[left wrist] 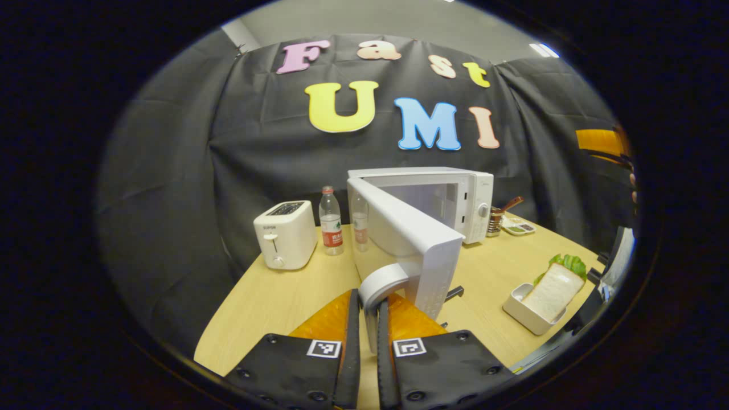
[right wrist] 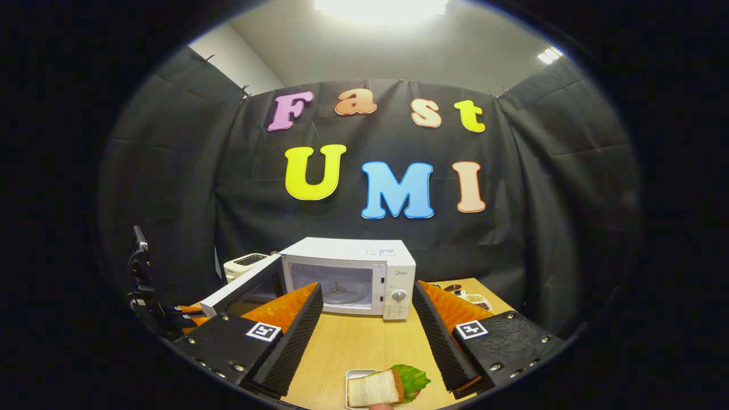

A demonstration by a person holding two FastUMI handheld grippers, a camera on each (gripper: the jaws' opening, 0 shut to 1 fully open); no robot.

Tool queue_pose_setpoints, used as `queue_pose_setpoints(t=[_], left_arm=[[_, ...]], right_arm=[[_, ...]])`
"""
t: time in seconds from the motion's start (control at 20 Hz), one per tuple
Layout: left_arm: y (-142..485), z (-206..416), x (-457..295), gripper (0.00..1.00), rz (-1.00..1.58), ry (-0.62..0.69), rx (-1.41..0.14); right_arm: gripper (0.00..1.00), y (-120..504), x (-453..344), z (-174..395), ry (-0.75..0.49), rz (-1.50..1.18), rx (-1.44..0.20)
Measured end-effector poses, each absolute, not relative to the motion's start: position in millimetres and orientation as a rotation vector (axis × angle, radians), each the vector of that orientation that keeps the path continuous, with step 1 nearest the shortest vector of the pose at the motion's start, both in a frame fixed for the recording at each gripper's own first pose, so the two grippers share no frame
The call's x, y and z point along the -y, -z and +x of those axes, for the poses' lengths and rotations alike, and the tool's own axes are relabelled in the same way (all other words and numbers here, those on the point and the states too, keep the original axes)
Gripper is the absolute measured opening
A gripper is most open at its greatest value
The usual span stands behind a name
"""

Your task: Open the microwave oven with the left hand, put the food in, and close the microwave oven.

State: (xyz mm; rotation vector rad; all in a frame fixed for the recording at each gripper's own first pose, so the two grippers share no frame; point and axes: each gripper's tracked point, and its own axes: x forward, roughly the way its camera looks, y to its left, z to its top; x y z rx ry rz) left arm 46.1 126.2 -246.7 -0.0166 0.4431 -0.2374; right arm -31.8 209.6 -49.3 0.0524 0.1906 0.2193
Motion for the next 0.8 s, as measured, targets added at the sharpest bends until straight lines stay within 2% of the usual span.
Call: queue_pose_setpoints(t=[0.1, 0.15, 0.35, 0.5, 0.8], left_arm=[[237, 35, -135, 0.21, -0.043, 0.195, -0.421], [231, 28, -142, 0.29, -0.035, 0.169, -0.412], [196, 9, -154, 0.94, -0.073, 0.075, -0.348], [156, 0, -155, 0.96, -0.072, 0.013, -0.280], [71, -15, -141, 0.98, -0.083, -0.027, -0.124]], right_arm=[[0.96, 52, -207, -32, -0.249, 0.083, -0.222], [0.95, 54, -202, -30, -0.253, 0.089, -0.238], [0.96, 87, -183, -22, -0.293, 0.120, -0.380], [0.96, 122, -166, -16, -0.322, 0.156, -0.521], [0.98, 199, -151, -26, -0.394, 0.225, -0.803]])
